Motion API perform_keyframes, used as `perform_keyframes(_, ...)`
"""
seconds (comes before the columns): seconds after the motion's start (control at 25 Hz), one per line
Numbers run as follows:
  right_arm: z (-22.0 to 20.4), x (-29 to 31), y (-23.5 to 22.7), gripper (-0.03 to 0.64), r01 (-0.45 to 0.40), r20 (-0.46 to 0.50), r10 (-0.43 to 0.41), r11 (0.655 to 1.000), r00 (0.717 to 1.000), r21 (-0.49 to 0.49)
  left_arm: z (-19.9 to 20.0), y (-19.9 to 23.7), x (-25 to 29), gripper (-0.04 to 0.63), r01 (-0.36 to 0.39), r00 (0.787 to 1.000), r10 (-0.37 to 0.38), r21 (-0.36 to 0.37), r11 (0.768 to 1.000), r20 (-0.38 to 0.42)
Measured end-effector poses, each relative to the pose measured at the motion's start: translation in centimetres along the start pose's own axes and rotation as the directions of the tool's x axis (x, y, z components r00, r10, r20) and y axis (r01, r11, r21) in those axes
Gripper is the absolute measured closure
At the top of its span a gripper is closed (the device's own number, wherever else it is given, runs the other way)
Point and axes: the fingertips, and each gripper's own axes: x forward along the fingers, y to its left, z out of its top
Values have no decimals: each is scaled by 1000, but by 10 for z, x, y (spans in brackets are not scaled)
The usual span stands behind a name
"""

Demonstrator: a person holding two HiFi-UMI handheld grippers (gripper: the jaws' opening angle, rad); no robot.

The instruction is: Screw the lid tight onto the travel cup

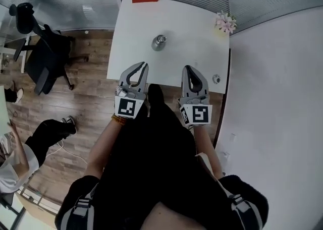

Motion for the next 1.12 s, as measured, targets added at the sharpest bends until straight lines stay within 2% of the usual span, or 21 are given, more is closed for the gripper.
perform_keyframes(0.08,-4,27,-8,614,-22,4,22,1000,1000,18,-10,15,19,565,-17,1000,17,-4,1000,-21)
perform_keyframes(0.28,-25,88,-49,614,-76,-15,77,996,997,45,-35,31,72,563,-27,995,34,76,997,-97)
perform_keyframes(0.44,-45,131,-76,614,-122,-39,124,991,991,63,-70,36,101,563,2,975,22,107,994,-221)
perform_keyframes(0.56,-57,157,-91,614,-158,-61,163,985,985,72,-98,37,118,513,21,956,12,107,994,-294)
perform_keyframes(0.8,-74,181,-98,614,-225,-111,231,972,967,60,-156,26,131,369,76,918,-59,26,997,-393)
perform_keyframes(0.92,-83,185,-99,614,-227,-129,231,973,964,46,-183,22,135,301,116,904,-108,-6,993,-414)
perform_keyframes(1.12,-94,184,-101,614,-201,-163,204,979,965,36,-229,17,141,250,161,871,-162,-42,986,-464)
